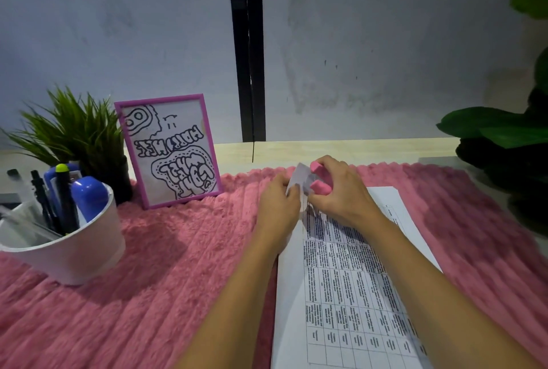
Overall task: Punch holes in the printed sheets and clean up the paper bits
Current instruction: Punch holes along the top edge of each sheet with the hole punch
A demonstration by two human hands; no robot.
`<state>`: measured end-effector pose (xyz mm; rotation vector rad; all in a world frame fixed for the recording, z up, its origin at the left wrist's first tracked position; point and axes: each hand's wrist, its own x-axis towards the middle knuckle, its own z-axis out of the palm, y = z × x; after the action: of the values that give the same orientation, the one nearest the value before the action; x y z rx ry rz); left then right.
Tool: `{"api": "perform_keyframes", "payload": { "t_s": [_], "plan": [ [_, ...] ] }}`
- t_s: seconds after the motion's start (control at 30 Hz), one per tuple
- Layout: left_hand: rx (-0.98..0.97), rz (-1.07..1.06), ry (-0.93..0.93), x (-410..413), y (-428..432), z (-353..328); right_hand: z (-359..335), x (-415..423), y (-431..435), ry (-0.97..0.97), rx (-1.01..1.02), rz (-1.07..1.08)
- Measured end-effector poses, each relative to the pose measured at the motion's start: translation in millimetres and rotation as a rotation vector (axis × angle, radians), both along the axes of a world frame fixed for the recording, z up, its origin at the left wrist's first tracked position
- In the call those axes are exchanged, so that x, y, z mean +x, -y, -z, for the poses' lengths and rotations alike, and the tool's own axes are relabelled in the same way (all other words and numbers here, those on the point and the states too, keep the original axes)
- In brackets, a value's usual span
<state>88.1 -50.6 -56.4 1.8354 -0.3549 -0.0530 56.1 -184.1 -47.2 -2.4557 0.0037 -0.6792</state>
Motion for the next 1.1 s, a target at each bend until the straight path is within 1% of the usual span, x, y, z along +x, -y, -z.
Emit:
{"api": "perform_keyframes", "payload": {
  "t_s": [0.07, 0.13, 0.2, 0.27, 0.3, 0.33, 0.37, 0.43, 0.5, 0.57, 0.6, 0.67, 0.73, 0.8, 0.93, 1.1],
  "plan": [
    [-0.034, -0.052, -0.053, -2.1, -5.3, 6.7, 0.2, -1.5, 0.9, -0.019, -0.003, 0.016],
    [-0.068, -0.093, -0.026, -8.8, -7.5, 10.9, 1.1, -2.8, 0.8, -0.048, -0.001, 0.008],
    [-0.109, -0.075, 0.049, -10.4, -6.3, 12.3, 0.7, -3.7, -0.1, -0.064, 0.002, 0.003],
    [-0.069, -0.028, 0.076, -9.8, -4.4, 10.6, -3.0, -3.2, 0.0, -0.038, -0.006, 0.034],
    [-0.052, -0.008, 0.064, -8.8, -4.5, 10.4, -6.8, -3.8, 0.0, 0.002, 0.023, 0.061],
    [-0.05, 0.013, 0.049, -8.1, -5.3, 10.5, -13.6, -5.0, 0.1, 0.059, 0.099, 0.098],
    [-0.068, 0.034, 0.033, -8.1, -5.6, 9.8, -23.7, -6.5, 1.4, 0.128, 0.222, 0.131],
    [-0.102, 0.057, 0.007, -9.9, -6.8, 7.8, -46.4, -6.6, 7.4, 0.244, 0.548, 0.157],
    [-0.128, 0.059, -0.004, -8.7, -7.1, 8.3, -65.8, -0.3, 14.2, 0.318, 0.864, 0.117],
    [-0.152, 0.057, -0.002, -7.2, -7.1, 10.5, -76.1, 14.2, 15.9, 0.347, 1.138, 0.036],
    [-0.161, 0.053, 0.001, -7.3, -7.2, 10.9, -77.8, 22.3, 14.2, 0.344, 1.242, 0.012],
    [-0.185, 0.043, 0.005, -6.9, -6.6, 10.8, -76.4, 37.9, 10.7, 0.343, 1.372, -0.003],
    [-0.207, 0.037, 0.005, -8.2, -6.3, 9.6, -74.0, 49.8, 8.8, 0.349, 1.429, -0.021],
    [-0.218, 0.038, 0.02, -9.2, -6.6, 9.0, -70.4, 57.0, 10.2, 0.351, 1.433, -0.031],
    [-0.18, 0.032, 0.106, -10.2, -4.7, 9.6, -66.4, 61.5, 16.5, 0.328, 1.467, -0.083],
    [-0.19, 0.021, 0.16, -9.2, -3.1, 13.6, -62.7, 61.9, 17.0, 0.25, 1.422, -0.086]
  ]
}}
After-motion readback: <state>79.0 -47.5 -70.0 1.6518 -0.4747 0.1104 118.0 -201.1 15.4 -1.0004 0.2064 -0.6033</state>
